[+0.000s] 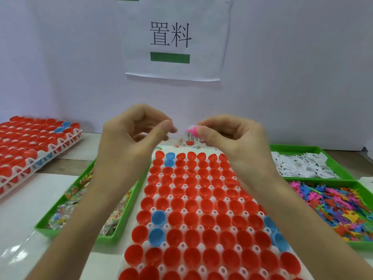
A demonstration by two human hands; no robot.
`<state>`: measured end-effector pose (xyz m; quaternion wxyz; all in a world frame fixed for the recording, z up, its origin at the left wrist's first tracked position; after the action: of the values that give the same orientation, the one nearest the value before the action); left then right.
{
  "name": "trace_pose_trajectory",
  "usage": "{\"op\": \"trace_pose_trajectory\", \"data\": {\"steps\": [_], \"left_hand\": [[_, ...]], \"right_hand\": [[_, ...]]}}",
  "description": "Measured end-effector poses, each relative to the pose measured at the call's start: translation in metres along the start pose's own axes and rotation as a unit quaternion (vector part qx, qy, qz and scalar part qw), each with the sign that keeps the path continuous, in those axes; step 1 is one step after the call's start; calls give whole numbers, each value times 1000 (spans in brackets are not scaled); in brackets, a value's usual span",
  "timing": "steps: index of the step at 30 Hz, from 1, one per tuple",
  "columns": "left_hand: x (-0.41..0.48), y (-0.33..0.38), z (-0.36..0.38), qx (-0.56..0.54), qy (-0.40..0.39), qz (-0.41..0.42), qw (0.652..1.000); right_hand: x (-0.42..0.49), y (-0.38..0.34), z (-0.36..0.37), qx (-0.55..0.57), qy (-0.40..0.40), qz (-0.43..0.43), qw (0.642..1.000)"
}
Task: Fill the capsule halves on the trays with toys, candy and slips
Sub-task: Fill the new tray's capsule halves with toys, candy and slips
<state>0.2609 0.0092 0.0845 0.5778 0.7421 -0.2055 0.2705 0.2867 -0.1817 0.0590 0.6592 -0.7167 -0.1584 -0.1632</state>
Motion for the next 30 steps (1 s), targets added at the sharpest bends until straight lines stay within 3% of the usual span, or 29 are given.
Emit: {"op": "trace_pose_trajectory", "data": {"steps": [4, 8, 12, 18, 30], "left_hand": [[17, -34, -61, 49, 53, -66, 995], [16, -81, -71, 134, 7, -159, 978], [2, -143, -68, 255, -78, -252, 930], [-22, -200, -76, 298, -145, -331, 883], [-24, -201, -74, 325, -149, -334, 872]], "right_hand": [[49, 36, 26, -199, -55, -5, 979], [75, 85, 74, -322, -143, -16, 936], [86, 118, 108, -362, -188, -16, 913], [82, 139, 132, -416, -209, -24, 885], [76, 145, 148, -441, -245, -3, 864]]}}
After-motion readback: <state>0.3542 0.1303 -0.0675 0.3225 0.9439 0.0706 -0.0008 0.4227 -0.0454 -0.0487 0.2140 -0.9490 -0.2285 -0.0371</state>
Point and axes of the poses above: each hand's wrist, its own x-axis towards the middle knuckle, its own z-axis out of the palm, y = z × x, the point moved 10 cm from there along x, towards the middle knuckle, and after that the axes turned 3 degrees about -x, right-handed, at the moved point
